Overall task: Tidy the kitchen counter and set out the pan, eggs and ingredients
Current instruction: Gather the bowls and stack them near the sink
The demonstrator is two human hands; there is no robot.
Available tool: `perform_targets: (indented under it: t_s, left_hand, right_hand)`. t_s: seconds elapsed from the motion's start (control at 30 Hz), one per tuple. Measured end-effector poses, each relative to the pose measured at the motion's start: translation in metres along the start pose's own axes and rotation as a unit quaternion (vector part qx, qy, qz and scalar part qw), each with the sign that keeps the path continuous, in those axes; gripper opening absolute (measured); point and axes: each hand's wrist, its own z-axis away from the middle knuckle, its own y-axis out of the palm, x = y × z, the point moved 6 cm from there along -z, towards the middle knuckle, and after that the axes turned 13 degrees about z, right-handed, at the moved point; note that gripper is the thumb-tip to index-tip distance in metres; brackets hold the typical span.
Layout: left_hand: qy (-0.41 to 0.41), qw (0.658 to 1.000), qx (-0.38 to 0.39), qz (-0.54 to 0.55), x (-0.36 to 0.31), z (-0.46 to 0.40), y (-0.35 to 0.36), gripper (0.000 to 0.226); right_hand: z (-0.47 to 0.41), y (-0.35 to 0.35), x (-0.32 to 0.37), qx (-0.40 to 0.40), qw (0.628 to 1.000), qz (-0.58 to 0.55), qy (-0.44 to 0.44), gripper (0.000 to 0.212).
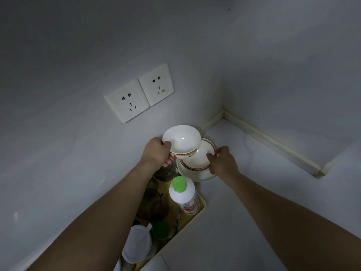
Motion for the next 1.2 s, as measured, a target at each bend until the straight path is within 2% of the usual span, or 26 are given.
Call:
perform_targets:
  t_s: [0.1, 0.27, 0.43, 0.6, 0.73, 0.8, 0.97, 1.1, 1.2]
  left_hand:
    - [0.005, 0.999, 0.030, -0.038, 0.002, -0.008, 0.016, 0.036]
    - [0.016, 0.996, 0.035, -0.085, 0.007, -0.020, 0.039, 0.026]
    - [0.005, 0.993, 0.028, -0.116, 0.020, -0.023, 0.051, 0.014]
    - [-0.012, 0.996, 0.033, -0.078, 0.028, -0.021, 0.055, 0.023]
    - [-0.069, 0.996, 0.043, -0.049, 0.028, -0.014, 0.052, 0.023]
    - [-0.071, 0.995, 0.032, -0.055, 0.021, -0.010, 0.043, 0.024]
    - [0.038, 0.987, -0.040, -0.150, -0.024, 0.021, 0.010, 0.031]
    - [0.142, 0.967, -0.069, -0.198, -0.060, 0.068, -0.011, 0.039]
    - [0.189, 0.952, -0.088, -0.225, -0.073, 0.097, -0.024, 0.041]
  right_hand:
    - [0.004, -0.007, -0.014, -0.006, 0.999, -0.041, 0.019, 0.030]
    - [0.014, -0.016, -0.032, 0.008, 0.999, 0.023, 0.026, 0.043]
    - [0.021, -0.021, -0.029, 0.004, 0.996, 0.083, -0.020, 0.047]
    - [0.029, -0.024, -0.021, -0.010, 0.987, 0.147, -0.058, 0.051]
    - [0.036, -0.032, -0.014, -0.027, 0.978, 0.189, -0.081, 0.053]
    - [0.043, -0.040, -0.006, -0.042, 0.974, 0.202, -0.097, 0.054]
    - [0.063, -0.069, 0.020, -0.091, 0.960, 0.223, -0.145, 0.057]
    - [0.091, -0.089, 0.048, -0.140, 0.943, 0.225, -0.201, 0.057]
    - [0.115, -0.100, 0.070, -0.178, 0.928, 0.216, -0.248, 0.057]
